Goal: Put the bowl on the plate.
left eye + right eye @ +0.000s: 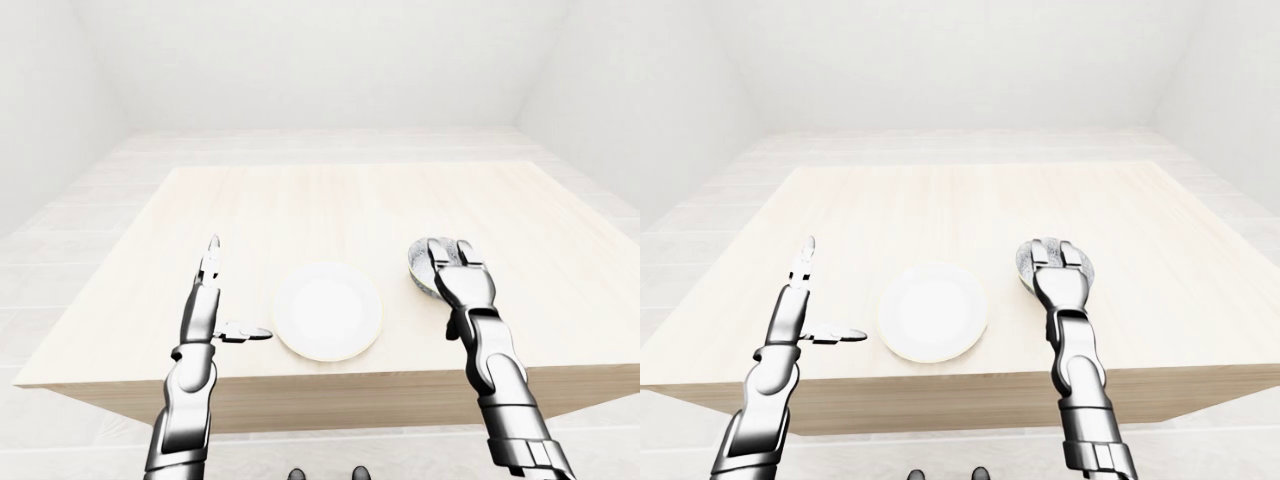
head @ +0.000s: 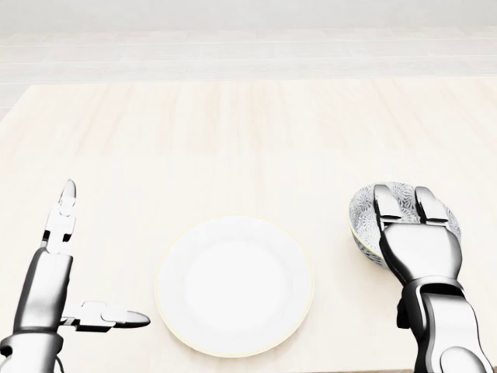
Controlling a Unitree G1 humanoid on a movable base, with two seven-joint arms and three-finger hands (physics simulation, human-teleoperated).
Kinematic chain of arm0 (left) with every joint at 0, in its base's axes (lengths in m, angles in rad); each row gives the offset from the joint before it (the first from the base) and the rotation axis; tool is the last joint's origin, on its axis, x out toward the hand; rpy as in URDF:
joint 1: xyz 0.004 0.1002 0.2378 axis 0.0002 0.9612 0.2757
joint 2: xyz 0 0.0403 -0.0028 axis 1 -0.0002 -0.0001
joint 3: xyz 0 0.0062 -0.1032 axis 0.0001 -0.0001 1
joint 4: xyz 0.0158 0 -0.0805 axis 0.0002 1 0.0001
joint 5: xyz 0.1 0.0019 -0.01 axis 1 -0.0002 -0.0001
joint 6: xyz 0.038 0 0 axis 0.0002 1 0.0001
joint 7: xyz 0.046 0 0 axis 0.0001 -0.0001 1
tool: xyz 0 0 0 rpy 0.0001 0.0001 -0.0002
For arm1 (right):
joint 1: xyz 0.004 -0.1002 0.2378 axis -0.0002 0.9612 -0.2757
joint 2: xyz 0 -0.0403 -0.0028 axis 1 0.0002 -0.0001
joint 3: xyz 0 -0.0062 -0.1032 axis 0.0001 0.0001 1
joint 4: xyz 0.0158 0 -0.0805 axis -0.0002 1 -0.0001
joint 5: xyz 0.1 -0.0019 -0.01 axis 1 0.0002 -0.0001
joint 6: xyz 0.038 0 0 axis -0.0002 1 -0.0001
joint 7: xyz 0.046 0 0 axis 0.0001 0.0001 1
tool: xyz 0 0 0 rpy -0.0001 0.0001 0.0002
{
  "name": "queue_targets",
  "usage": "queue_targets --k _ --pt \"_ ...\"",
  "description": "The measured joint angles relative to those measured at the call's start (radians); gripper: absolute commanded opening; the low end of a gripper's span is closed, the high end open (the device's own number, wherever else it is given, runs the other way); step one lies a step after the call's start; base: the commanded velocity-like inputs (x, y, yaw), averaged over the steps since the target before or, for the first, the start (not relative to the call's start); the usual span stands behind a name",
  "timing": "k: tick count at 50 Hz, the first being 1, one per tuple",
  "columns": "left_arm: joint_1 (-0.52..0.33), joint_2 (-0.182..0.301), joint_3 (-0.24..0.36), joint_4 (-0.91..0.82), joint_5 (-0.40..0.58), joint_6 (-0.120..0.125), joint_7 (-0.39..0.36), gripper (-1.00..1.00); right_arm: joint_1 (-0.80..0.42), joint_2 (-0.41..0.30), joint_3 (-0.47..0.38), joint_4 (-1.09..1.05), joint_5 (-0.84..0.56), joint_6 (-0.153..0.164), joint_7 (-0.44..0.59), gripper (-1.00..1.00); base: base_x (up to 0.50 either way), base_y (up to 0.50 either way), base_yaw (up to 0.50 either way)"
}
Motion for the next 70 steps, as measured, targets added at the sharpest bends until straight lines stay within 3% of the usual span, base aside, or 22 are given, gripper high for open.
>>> queue_targets --k 33,70 --pt "0.005 -0.003 0.0 -0.021 0.006 0.0 -0.005 1.0 -0.053 -0.039 -0.017 0.163 0.075 0.0 -0.047 1.0 0.0 0.0 0.0" --pt "0.01 -0.001 0.004 -0.005 0.008 0.0 -0.001 1.0 -0.116 -0.051 0.023 0.369 0.19 0.0 -0.176 1.0 0.0 0.0 0.0"
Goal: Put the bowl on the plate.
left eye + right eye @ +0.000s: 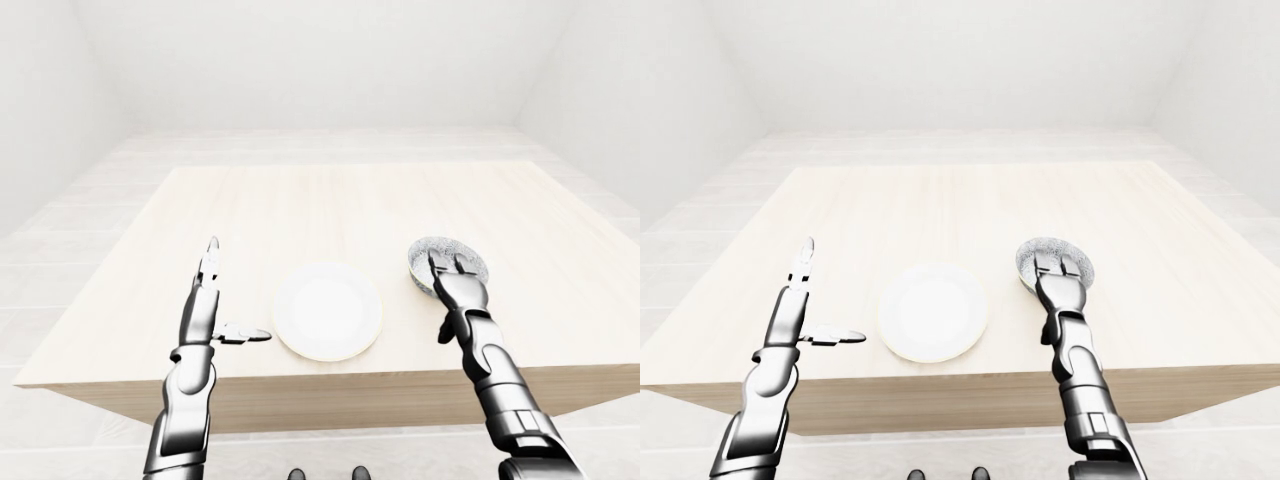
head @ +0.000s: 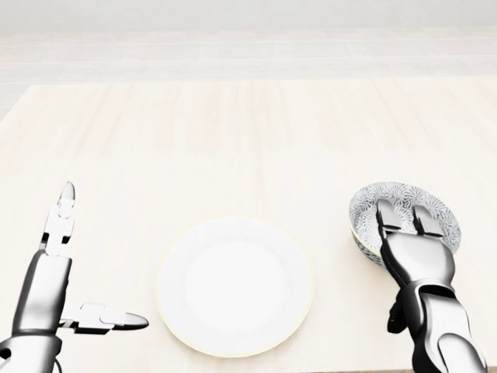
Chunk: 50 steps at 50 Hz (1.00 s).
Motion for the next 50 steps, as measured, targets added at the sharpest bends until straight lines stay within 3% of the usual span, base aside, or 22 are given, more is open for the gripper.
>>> queue_targets --k 27,28,32,33,34,37,39,40,42,46,49,50 --pt "0.004 -0.001 0.001 -0.01 0.001 0.0 0.0 1.0 0.018 -0.016 0.021 -0.03 0.012 0.0 0.012 1.0 0.0 0.0 0.0" --pt "0.005 -0.001 0.001 -0.012 0.001 0.0 0.0 1.0 0.021 -0.016 0.021 -0.035 0.009 0.0 0.015 0.8 0.0 0.0 0.0" --pt "0.01 -0.002 0.001 -0.02 0.001 0.0 -0.002 1.0 0.03 -0.016 0.019 -0.054 0.0 0.0 0.026 0.71 0.0 0.0 0.0" --pt "0.011 -0.003 0.001 -0.021 0.001 0.0 -0.003 1.0 0.032 -0.016 0.018 -0.059 -0.002 0.0 0.029 0.41 0.0 0.0 0.0" --pt "0.012 -0.003 0.001 -0.023 0.001 0.0 -0.003 1.0 0.034 -0.016 0.018 -0.064 -0.005 0.0 0.031 0.35 0.0 0.0 0.0" --pt "0.013 -0.003 0.003 -0.028 0.001 0.0 -0.005 1.0 0.04 -0.015 0.015 -0.077 -0.011 0.0 0.04 0.33 0.0 0.0 0.0" --pt "0.015 -0.004 0.003 -0.031 0.001 0.0 -0.006 1.0 0.042 -0.015 0.013 -0.084 -0.015 0.0 0.044 0.5 0.0 0.0 0.0" --pt "0.015 -0.004 0.003 -0.032 0.001 0.0 -0.006 1.0 0.043 -0.014 0.012 -0.088 -0.017 0.0 0.046 0.3 0.0 0.0 0.0" --pt "0.016 -0.004 0.004 -0.034 0.002 0.0 -0.007 1.0 0.046 -0.014 0.01 -0.094 -0.021 0.0 0.049 0.19 0.0 0.0 0.0" --pt "0.017 -0.005 0.004 -0.038 0.002 0.0 -0.008 1.0 0.049 -0.014 0.005 -0.105 -0.03 0.0 0.052 -0.36 0.0 0.0 0.0" --pt "0.017 -0.006 0.005 -0.042 0.002 0.0 -0.01 1.0 0.052 -0.013 0.003 -0.111 -0.034 0.0 0.061 -0.65 0.0 0.0 0.0" --pt "0.017 -0.006 0.005 -0.043 0.002 0.0 -0.01 1.0 0.053 -0.013 0.003 -0.113 -0.034 0.0 0.064 -0.64 0.0 0.0 0.0"
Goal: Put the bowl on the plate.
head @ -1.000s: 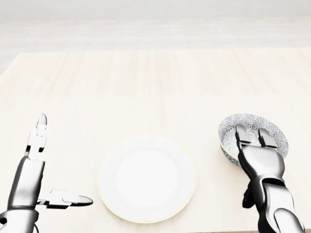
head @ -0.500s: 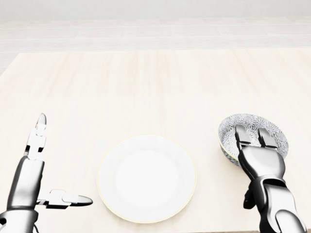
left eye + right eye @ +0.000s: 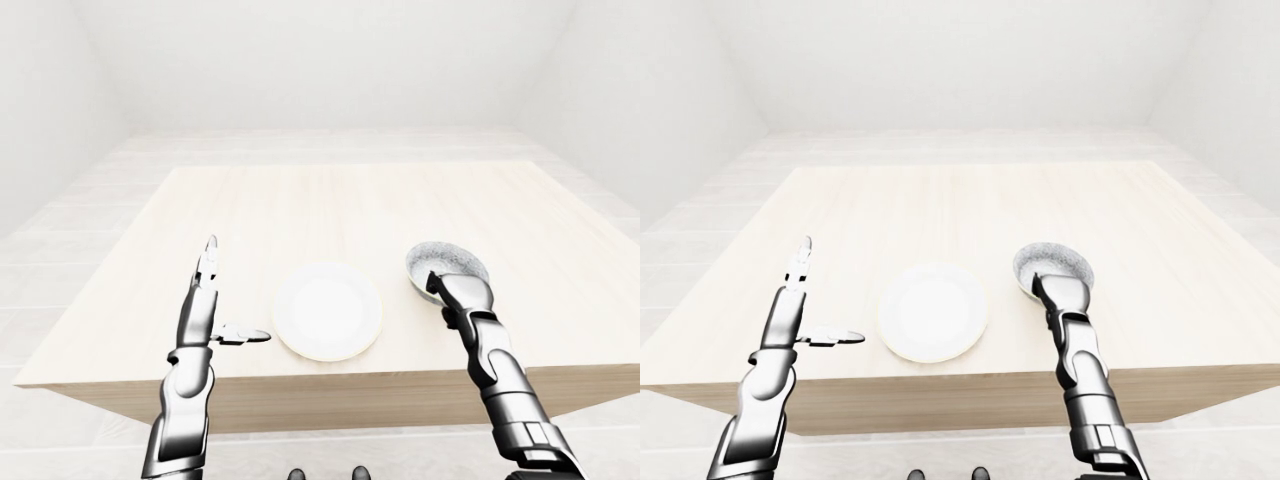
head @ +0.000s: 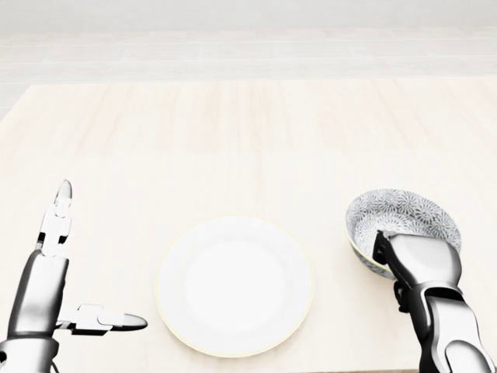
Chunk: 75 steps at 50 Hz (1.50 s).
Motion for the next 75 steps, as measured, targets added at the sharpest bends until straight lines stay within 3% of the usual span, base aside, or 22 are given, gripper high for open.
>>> queue_targets --k 39,49,75 --pt "0.003 0.002 0.007 0.0 -0.005 0.0 -0.004 1.0 0.026 0.005 -0.013 -0.1 -0.066 0.0 0.069 -0.78 0.0 0.0 0.0" --pt "-0.004 0.003 0.007 0.008 -0.005 0.0 -0.002 1.0 0.041 0.007 -0.023 -0.17 -0.114 0.0 0.119 -0.96 0.0 0.0 0.0" --pt "-0.019 0.007 -0.001 0.05 -0.001 0.0 0.014 1.0 0.092 0.038 -0.06 -0.381 -0.208 0.0 0.274 -0.99 0.0 0.0 0.0"
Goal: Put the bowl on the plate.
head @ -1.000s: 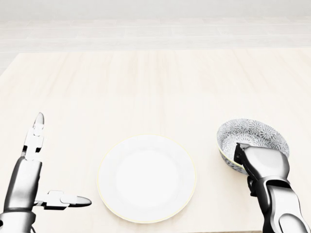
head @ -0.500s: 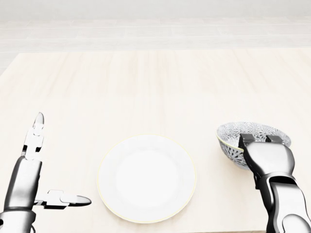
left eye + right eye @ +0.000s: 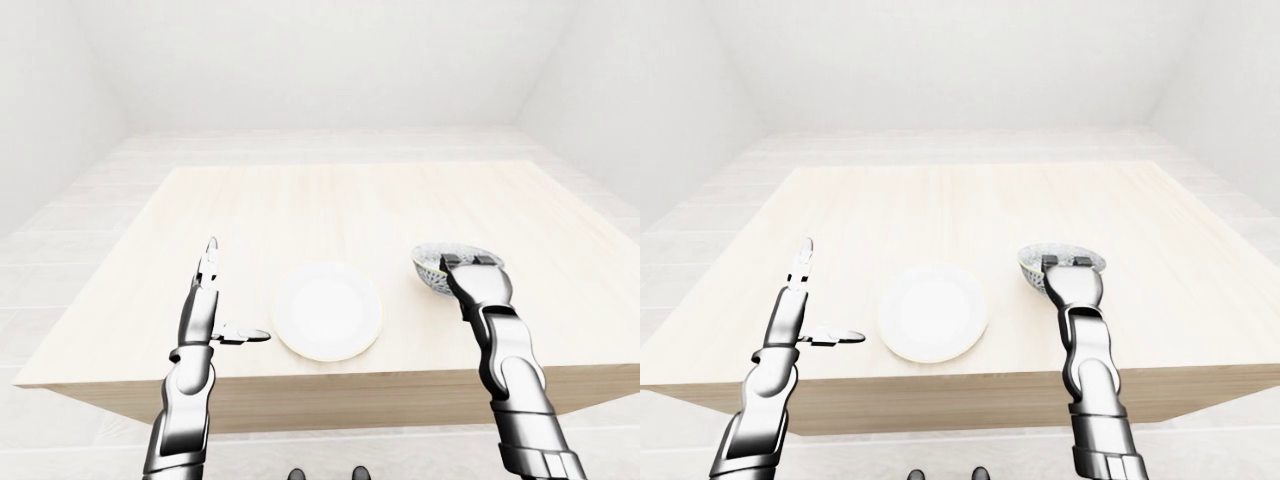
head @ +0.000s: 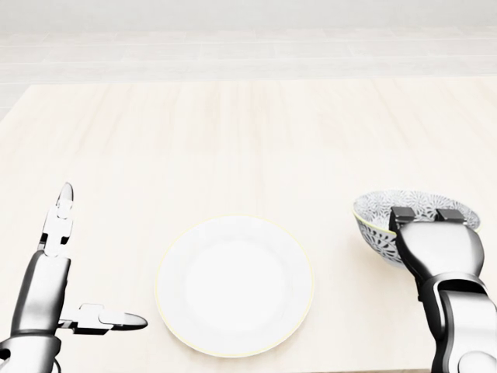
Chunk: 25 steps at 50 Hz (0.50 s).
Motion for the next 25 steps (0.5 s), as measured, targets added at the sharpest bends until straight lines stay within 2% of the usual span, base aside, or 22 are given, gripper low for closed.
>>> queue_targets --k 25 --pt "-0.002 -0.001 -0.006 0.001 0.006 0.0 0.005 1.0 0.058 0.08 0.012 -0.22 -0.103 0.0 0.09 -1.0 0.0 0.0 0.0"
